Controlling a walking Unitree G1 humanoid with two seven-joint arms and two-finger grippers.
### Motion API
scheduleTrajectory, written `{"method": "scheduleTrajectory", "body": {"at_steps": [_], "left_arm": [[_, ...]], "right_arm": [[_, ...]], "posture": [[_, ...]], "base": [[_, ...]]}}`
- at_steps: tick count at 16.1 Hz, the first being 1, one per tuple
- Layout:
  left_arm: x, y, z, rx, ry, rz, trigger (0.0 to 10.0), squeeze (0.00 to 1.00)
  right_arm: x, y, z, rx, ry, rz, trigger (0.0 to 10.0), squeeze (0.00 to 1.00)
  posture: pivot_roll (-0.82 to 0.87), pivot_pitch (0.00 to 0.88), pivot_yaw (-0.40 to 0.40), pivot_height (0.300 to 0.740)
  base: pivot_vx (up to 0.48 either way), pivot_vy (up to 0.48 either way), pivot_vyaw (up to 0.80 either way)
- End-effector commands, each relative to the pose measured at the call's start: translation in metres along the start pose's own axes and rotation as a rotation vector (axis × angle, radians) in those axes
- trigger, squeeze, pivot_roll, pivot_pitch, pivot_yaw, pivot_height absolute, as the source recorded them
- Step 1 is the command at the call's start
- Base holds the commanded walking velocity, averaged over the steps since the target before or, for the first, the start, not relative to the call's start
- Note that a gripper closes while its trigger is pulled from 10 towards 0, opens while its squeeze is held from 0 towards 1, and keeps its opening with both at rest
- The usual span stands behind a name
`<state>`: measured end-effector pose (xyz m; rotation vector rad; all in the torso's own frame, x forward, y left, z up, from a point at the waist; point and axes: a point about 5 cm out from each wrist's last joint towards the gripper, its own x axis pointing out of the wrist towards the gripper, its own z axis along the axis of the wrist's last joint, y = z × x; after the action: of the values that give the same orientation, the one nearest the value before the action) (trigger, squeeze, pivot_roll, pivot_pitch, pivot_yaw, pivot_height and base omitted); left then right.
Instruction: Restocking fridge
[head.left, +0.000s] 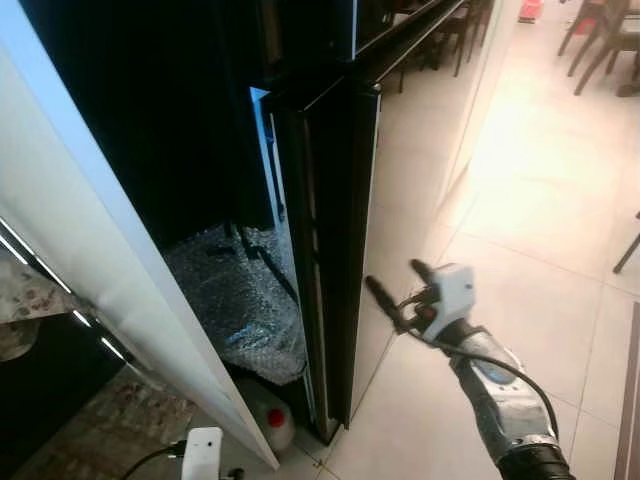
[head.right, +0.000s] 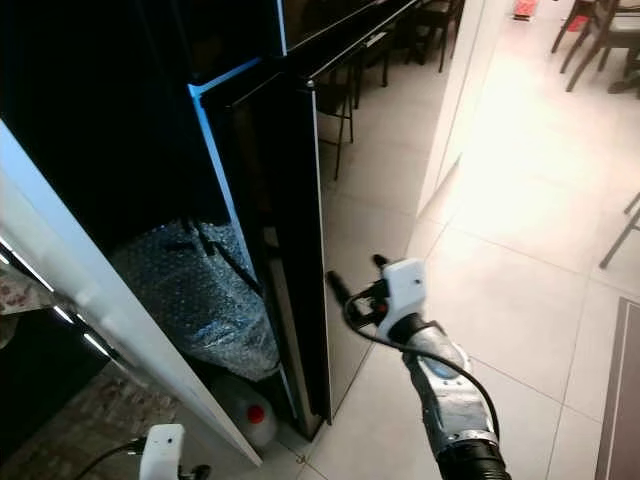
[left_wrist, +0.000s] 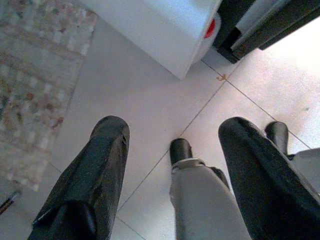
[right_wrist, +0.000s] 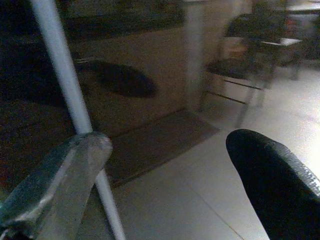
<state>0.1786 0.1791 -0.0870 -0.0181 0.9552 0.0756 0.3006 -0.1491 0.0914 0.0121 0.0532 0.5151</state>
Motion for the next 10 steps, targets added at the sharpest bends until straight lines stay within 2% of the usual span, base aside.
{"method": "scheduleTrajectory", "body": {"at_steps": [1, 6, 10], "left_arm": [[-0.001, 0.009, -0.005, -0.013, 0.014, 0.020, 10.0, 0.00], [-0.003, 0.017, -0.011, -0.009, 0.022, 0.030, 10.0, 0.00], [-0.004, 0.021, -0.011, -0.011, 0.024, 0.034, 10.0, 0.00]], "right_arm": [[0.005, 0.007, 0.008, -0.030, -0.032, 0.050, 10.0, 0.00], [0.009, 0.007, 0.011, -0.017, -0.041, 0.062, 10.0, 0.00], [0.020, 0.008, 0.017, -0.039, -0.052, 0.096, 10.0, 0.00]], "posture": [[-0.18, 0.000, 0.097, 0.740], [-0.18, 0.000, 0.099, 0.740], [-0.17, 0.000, 0.097, 0.740]], "base": [[0.000, 0.000, 0.00], [0.000, 0.000, 0.00], [0.000, 0.000, 0.00]]}}
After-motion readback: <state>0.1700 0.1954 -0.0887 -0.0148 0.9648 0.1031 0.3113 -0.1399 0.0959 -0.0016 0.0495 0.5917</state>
